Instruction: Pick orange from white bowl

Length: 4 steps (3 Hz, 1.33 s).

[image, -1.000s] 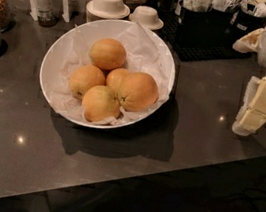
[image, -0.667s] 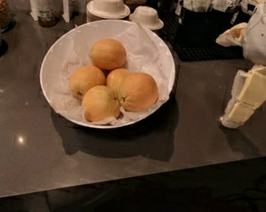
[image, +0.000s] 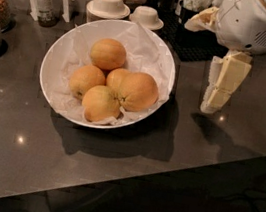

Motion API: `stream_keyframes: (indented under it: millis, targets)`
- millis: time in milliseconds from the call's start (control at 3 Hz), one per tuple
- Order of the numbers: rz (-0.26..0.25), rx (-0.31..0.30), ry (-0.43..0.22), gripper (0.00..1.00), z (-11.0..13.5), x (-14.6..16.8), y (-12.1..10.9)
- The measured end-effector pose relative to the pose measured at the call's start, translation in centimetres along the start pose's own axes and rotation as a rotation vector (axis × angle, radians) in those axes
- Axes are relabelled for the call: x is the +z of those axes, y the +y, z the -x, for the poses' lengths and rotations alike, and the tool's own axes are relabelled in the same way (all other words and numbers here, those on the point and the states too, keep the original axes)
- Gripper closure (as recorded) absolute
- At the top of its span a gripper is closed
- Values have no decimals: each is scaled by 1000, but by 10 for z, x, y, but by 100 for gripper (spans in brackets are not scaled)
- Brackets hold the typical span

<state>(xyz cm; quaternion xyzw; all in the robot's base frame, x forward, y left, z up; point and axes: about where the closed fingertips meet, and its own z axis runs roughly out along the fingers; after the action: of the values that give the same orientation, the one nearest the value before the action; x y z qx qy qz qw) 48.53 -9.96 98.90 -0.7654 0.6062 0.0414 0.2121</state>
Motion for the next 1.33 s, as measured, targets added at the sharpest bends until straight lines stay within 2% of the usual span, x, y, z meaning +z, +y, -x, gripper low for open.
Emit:
stream_keyframes:
  millis: [667,1000,1333]
  targets:
    - [59,-189,-111,0,47,15,-13]
    - [96,-235,-157,0,63,32,-24]
    - [103,-223,-201,0,77,55,-53]
